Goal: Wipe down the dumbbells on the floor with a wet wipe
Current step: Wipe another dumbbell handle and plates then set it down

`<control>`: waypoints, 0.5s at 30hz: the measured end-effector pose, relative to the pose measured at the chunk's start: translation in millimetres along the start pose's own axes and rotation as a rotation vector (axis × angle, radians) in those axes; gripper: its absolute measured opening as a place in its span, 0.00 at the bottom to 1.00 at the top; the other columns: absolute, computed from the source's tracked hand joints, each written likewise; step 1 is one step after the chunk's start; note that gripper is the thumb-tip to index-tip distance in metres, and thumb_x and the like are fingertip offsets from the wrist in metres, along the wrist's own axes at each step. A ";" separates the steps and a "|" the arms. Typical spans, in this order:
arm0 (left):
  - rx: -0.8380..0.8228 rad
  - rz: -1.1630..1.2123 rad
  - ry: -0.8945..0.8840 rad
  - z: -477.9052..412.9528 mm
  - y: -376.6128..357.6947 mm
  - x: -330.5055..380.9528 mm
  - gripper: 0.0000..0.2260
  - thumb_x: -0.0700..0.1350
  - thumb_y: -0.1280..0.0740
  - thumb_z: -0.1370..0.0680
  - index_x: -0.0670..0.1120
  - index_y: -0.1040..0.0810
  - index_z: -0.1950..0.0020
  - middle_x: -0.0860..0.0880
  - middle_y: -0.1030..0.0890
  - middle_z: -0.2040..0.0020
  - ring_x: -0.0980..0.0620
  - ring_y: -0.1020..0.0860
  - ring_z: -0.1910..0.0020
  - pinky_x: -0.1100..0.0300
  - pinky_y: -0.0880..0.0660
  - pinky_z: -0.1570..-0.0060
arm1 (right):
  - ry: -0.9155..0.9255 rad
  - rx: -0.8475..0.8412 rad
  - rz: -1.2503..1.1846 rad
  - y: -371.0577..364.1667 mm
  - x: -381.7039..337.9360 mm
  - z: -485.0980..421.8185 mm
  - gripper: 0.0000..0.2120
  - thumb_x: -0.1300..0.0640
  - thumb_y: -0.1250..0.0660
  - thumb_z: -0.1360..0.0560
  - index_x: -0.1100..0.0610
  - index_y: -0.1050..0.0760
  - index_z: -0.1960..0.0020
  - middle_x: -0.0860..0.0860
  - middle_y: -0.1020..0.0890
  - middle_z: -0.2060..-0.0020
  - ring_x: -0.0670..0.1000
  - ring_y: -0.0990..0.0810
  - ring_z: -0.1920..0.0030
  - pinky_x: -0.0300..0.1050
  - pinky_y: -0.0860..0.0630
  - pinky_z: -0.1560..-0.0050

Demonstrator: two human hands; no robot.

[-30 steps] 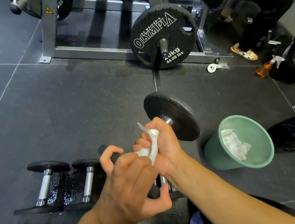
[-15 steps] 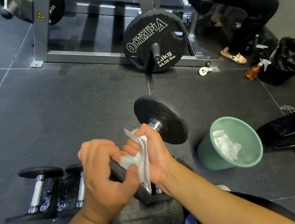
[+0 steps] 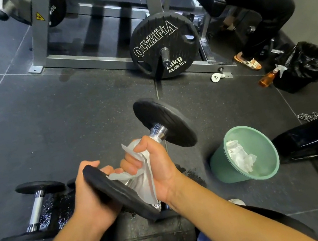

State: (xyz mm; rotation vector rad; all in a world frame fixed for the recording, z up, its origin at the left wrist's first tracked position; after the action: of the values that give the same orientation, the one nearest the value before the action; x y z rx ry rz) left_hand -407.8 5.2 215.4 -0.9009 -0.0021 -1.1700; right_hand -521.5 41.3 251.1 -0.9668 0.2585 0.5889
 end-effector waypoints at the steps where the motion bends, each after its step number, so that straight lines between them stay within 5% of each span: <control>1: 0.011 0.018 -0.054 0.9 -3.6 3.3 0.16 0.52 0.35 0.27 0.53 0.45 0.60 0.50 0.41 0.65 0.52 0.37 0.68 0.55 0.36 0.61 | -0.017 0.014 -0.008 0.9 0.7 -1.4 0.14 0.54 0.39 0.29 0.54 0.38 0.72 0.52 0.34 0.75 0.52 0.28 0.66 0.44 0.27 0.56; 4: 0.020 -0.023 -0.345 10.4 -21.4 18.0 0.15 0.47 0.37 0.26 0.51 0.45 0.60 0.48 0.45 0.61 0.50 0.45 0.63 0.57 0.33 0.60 | -0.027 0.083 -0.050 6.4 1.1 -5.2 0.14 0.54 0.36 0.31 0.54 0.39 0.70 0.52 0.34 0.74 0.52 0.32 0.65 0.44 0.28 0.57; 8: -0.075 -1.000 -1.172 42.8 -42.4 29.8 0.10 0.49 0.35 0.28 0.46 0.32 0.59 0.52 0.31 0.60 0.54 0.33 0.60 0.63 0.33 0.56 | -0.053 0.131 -0.058 5.5 -1.4 -3.4 0.14 0.54 0.38 0.28 0.53 0.39 0.70 0.51 0.34 0.75 0.50 0.34 0.73 0.42 0.31 0.68; 11: -0.237 -1.396 -1.701 65.1 -52.6 9.8 0.10 0.48 0.29 0.31 0.46 0.27 0.60 0.48 0.25 0.62 0.50 0.28 0.57 0.51 0.35 0.49 | -0.089 0.150 -0.036 6.5 0.4 -1.2 0.18 0.53 0.41 0.25 0.54 0.38 0.73 0.49 0.34 0.78 0.48 0.36 0.78 0.40 0.35 0.74; 15: -0.222 -1.560 -1.988 70.4 -51.8 -16.1 0.10 0.49 0.26 0.33 0.45 0.22 0.67 0.48 0.21 0.67 0.50 0.26 0.55 0.47 0.36 0.41 | -0.123 0.146 -0.041 7.6 7.7 -3.8 0.20 0.51 0.40 0.25 0.53 0.38 0.74 0.48 0.36 0.78 0.47 0.38 0.76 0.41 0.42 0.68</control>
State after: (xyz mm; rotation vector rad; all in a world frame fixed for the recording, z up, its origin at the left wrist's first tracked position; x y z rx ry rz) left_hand -424.8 55.9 286.3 -1.9952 -2.5703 -0.9787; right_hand -519.4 44.0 240.2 -0.7906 0.1689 0.5812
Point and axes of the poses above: each hand's wrist, its own z-axis away from the middle knuckle, its own y-axis out of the back of the hand, x = y × z, the point moved 4 cm from there along -z, towards the middle knuckle
